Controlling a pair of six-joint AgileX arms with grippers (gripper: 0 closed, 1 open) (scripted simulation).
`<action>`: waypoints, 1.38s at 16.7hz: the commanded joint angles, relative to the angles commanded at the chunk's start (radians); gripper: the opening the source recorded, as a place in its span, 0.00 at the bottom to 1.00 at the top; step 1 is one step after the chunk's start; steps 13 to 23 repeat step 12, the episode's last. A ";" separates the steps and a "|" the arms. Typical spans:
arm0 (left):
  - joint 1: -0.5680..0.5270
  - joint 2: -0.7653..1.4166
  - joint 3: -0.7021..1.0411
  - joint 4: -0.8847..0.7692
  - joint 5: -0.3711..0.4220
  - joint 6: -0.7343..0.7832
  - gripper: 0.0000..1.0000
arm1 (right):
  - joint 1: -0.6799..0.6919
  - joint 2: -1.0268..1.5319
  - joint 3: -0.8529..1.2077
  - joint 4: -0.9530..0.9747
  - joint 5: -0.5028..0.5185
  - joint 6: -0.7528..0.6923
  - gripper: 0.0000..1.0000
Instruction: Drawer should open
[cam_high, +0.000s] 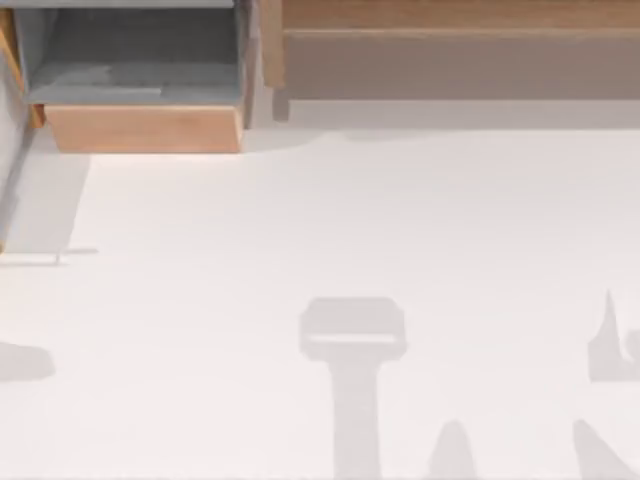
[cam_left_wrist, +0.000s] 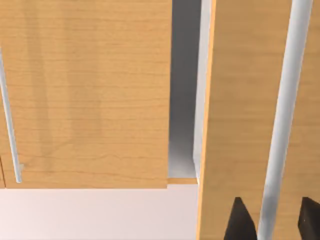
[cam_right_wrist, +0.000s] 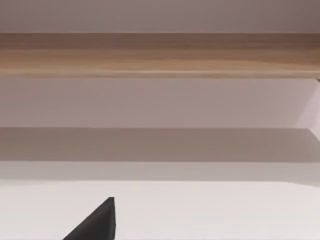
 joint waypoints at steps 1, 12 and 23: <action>0.000 0.000 0.000 0.000 0.000 0.000 0.60 | 0.000 0.000 0.000 0.000 0.000 0.000 1.00; 0.000 0.000 0.000 0.000 0.000 0.000 1.00 | 0.000 0.000 0.000 0.000 0.000 0.000 1.00; 0.000 0.000 0.000 0.000 0.000 0.000 1.00 | 0.000 0.000 0.000 0.000 0.000 0.000 1.00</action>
